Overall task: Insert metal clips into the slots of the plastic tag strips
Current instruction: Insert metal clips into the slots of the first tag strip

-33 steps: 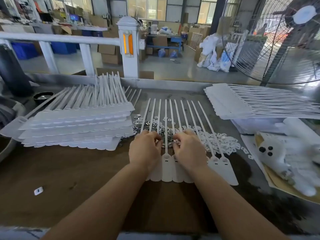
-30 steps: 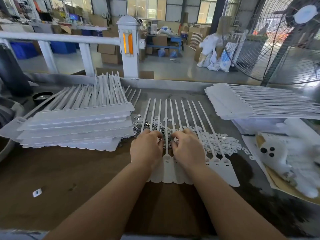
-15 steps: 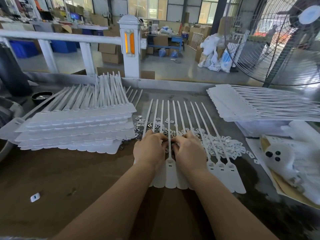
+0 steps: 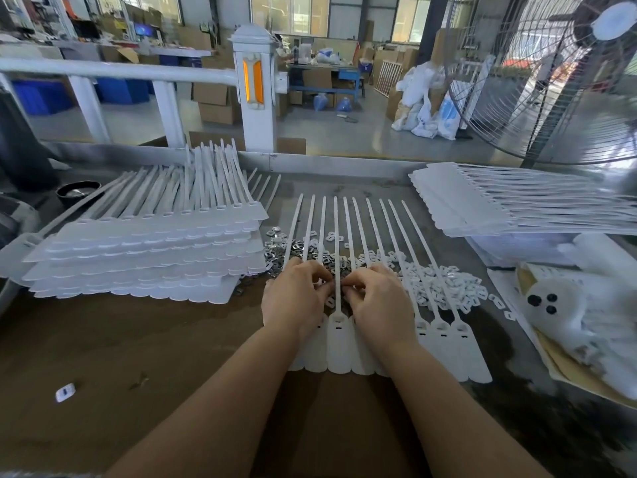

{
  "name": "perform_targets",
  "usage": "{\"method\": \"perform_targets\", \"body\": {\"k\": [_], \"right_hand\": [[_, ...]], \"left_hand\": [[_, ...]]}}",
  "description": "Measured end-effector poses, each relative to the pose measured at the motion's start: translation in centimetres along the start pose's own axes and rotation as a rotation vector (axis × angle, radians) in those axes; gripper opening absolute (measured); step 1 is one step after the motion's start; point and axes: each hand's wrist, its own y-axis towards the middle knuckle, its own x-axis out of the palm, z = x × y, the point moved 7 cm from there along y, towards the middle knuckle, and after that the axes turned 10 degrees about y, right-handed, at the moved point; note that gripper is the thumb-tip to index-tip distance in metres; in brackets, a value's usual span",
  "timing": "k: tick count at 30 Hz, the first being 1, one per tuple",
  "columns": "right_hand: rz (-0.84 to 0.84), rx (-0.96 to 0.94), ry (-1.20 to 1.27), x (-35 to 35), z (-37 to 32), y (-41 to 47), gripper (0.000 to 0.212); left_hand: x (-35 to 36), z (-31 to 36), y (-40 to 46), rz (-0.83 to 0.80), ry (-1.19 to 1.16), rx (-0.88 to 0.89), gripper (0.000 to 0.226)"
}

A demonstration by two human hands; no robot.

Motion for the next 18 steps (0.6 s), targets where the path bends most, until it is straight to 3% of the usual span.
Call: {"method": "perform_targets", "body": {"k": [5,14,18], "right_hand": [[0.035,0.019,0.129,-0.50,0.28,-0.02,0.009],[0.050,-0.053,0.260,-0.99,-0.20,-0.45,0.011],[0.041,-0.064,0.310,-0.84,-0.31,-0.45,0.009]], "left_hand": [[-0.29,-0.17,-0.16,0.022,-0.070,0.017,0.012],[-0.25,0.53,-0.76,-0.022,-0.122,0.135,0.005],[-0.44,0.65,-0.87,-0.019,-0.143,0.134,0.020]]}}
